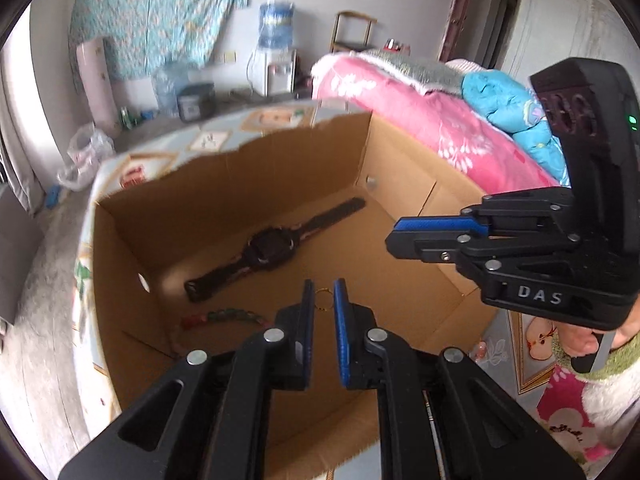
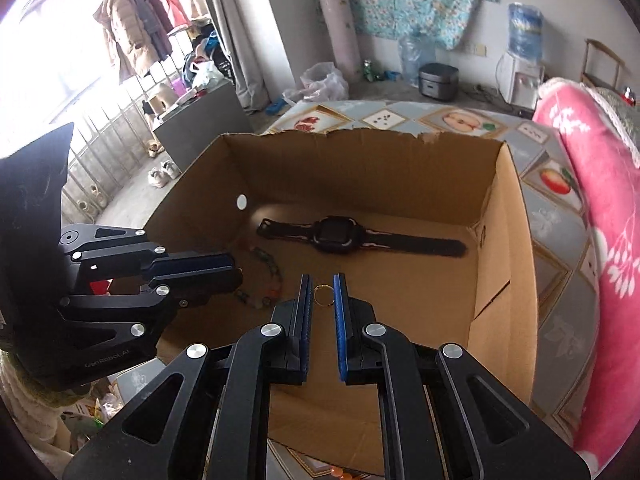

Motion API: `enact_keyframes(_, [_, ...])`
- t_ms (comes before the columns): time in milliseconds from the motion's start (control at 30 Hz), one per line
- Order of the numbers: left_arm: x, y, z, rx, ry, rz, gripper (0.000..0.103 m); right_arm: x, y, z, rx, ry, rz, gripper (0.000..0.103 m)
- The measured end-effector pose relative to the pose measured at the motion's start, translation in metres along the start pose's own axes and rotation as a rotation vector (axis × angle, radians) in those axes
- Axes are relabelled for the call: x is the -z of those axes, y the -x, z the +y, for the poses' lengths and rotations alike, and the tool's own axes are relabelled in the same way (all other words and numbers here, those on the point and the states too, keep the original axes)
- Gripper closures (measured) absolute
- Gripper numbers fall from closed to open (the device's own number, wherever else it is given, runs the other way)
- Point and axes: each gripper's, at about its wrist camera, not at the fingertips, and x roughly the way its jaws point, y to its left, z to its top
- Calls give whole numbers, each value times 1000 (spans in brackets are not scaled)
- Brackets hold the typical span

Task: Organize jewelry
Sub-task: 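Lift the gold ring with the right gripper and carry it over the box, then open the right gripper to drop the gold ring into the box, then withdraw both open grippers from the box back over the table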

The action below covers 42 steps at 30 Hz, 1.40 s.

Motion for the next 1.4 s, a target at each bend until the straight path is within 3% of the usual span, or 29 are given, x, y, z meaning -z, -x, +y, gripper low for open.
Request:
enact_keyframes(167, [-1,-14,2,-8,45,43,92,2,2,-9,22,-10,-9,87])
enact_keyframes(233, [2,-14,1,-20,49,48,81,2,3,-12,30,-11,-24,84])
enact_keyframes(300, [4,-14,-1,-42,48,49,78,3,8,-14,47,-10,-47,81])
enact_keyframes(500, [7,-3,-3,-77,52,35,54,4,27,-15,60,-27,-130,59])
enact_keyframes(667, [11,20,-6,-112,60,-17,35,8,49,-11,23,-43,-213,44])
enact_keyframes(833, [19,56,-7,-132,67,-94,19,25,77,-8,-42,-83,-292,37])
enact_keyframes(1067, [49,104,-17,-150,56,-184,9,54,105,4,-112,-92,-351,28])
enact_keyframes(1400, [95,126,-25,-145,84,-184,6,90,110,22,-132,-108,-328,26])
